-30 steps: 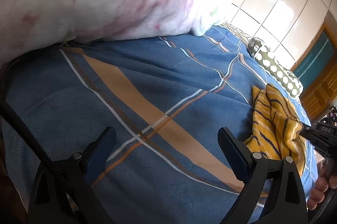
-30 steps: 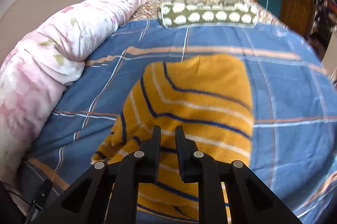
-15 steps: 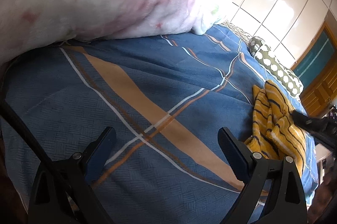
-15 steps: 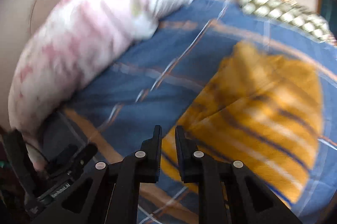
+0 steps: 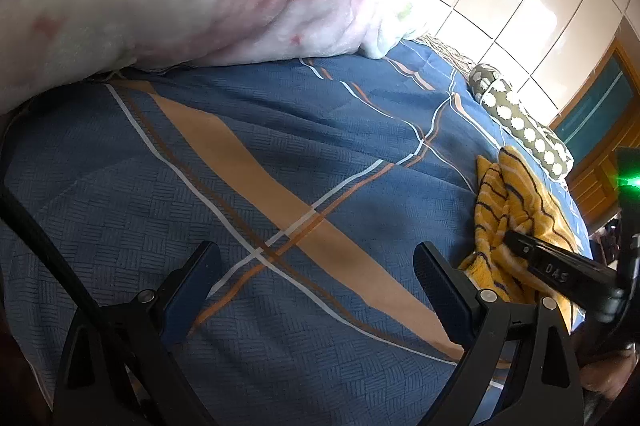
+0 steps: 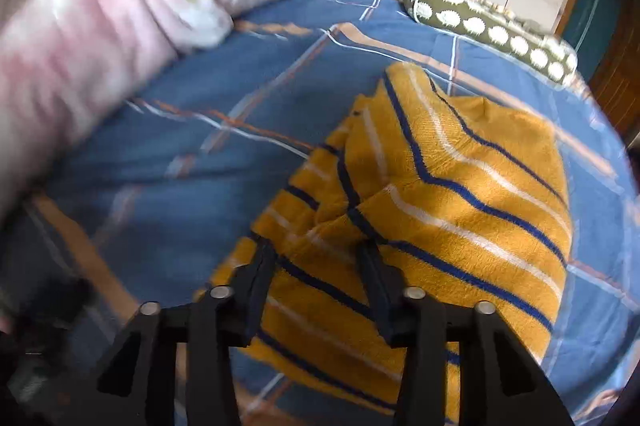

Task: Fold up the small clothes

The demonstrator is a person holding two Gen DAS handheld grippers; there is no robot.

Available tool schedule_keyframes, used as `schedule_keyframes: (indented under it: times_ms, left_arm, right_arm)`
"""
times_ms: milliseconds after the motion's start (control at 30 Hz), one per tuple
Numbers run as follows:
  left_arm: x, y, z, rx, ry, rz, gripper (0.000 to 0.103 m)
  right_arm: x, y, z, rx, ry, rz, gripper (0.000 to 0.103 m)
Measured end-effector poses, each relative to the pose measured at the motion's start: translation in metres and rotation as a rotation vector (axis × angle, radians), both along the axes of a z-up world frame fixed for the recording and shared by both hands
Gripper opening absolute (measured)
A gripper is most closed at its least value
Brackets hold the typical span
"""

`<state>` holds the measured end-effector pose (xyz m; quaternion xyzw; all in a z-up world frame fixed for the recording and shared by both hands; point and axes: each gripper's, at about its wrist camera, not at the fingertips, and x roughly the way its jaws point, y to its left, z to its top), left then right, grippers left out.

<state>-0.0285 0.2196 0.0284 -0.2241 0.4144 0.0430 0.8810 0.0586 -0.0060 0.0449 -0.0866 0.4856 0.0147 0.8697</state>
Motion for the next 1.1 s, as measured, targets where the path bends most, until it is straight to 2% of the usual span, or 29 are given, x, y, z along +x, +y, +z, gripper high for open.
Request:
schedule_keyframes:
  times_ms: [33,133,300,433,500,667,867,933,1000,1100]
  left_arm:
    - [0.0,0.0,0.0,0.002,0.001,-0.001,0.096]
    - [0.0,-0.001,0.0,0.004,0.003,-0.002,0.096]
    - [-0.001,0.001,-0.001,-0.006,0.005,0.004,0.096]
    - [0.0,0.0,-0.001,0.001,0.007,0.006,0.096]
    - [0.0,-0.001,-0.002,0.006,0.01,0.004,0.096]
    - [0.001,-0.001,-0.003,0.005,0.009,0.006,0.096]
    - [0.001,-0.002,-0.004,0.017,0.012,0.002,0.096]
    - [0.001,-0.002,-0.004,0.017,0.012,0.0,0.096]
    - [0.0,-0.002,-0.004,0.014,0.012,-0.001,0.096]
    - [0.0,-0.001,-0.005,0.008,0.012,-0.004,0.096]
  right_arm:
    - [-0.001,0.002,0.001,-0.006,-0.016,0.008,0.011]
    - [-0.008,0.008,0.011,0.017,-0.038,0.035,0.009]
    - [-0.017,0.009,0.022,0.176,-0.015,0.063,0.009]
    - [-0.01,0.004,0.005,0.256,0.051,0.045,0.01]
    - [-0.007,-0.002,-0.013,0.292,0.104,0.027,0.01]
    - [-0.014,0.001,-0.021,0.295,0.114,0.055,0.011]
    - [-0.016,0.001,-0.021,0.307,0.091,0.05,0.014]
    - [-0.021,0.001,-0.018,0.307,0.079,0.049,0.021]
    - [-0.029,0.002,-0.009,0.319,0.071,0.072,0.028]
    - [-0.043,-0.002,0.012,0.383,0.068,0.139,0.029]
